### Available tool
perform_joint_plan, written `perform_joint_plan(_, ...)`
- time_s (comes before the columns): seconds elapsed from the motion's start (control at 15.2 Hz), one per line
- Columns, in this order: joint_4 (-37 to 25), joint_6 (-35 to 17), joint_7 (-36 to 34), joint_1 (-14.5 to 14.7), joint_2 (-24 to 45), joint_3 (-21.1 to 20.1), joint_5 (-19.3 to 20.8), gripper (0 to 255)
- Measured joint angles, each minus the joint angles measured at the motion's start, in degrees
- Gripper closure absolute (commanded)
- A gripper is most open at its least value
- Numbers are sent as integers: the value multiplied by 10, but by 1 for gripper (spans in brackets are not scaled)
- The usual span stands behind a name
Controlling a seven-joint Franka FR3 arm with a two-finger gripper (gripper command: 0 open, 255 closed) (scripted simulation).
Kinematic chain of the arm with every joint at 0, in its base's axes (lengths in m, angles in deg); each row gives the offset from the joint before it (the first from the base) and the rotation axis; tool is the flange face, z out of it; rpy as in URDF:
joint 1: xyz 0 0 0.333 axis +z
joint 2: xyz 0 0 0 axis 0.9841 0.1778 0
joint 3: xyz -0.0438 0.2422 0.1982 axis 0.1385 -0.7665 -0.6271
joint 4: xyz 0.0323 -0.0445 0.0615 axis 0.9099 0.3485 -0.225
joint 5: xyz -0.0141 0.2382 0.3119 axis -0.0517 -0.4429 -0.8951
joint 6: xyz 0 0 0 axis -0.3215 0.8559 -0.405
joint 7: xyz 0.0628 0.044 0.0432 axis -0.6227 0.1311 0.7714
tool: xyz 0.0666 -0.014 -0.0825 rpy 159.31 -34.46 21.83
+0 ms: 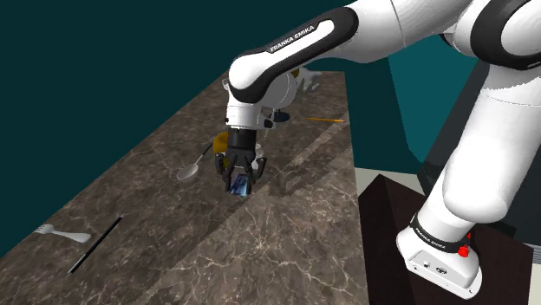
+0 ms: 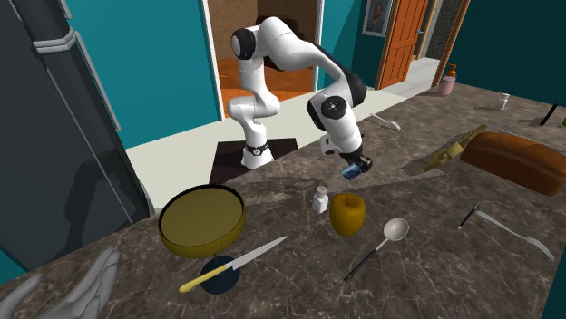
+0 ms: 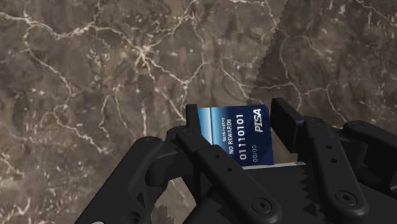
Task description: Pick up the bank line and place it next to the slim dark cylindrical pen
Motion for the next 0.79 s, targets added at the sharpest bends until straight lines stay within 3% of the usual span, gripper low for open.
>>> perform_joint_plan(0.4,-127,-19,-83,49,109,-17,48,255)
perform_joint_plan(0.79,-299,-5,-165,114,237,-14,110,255)
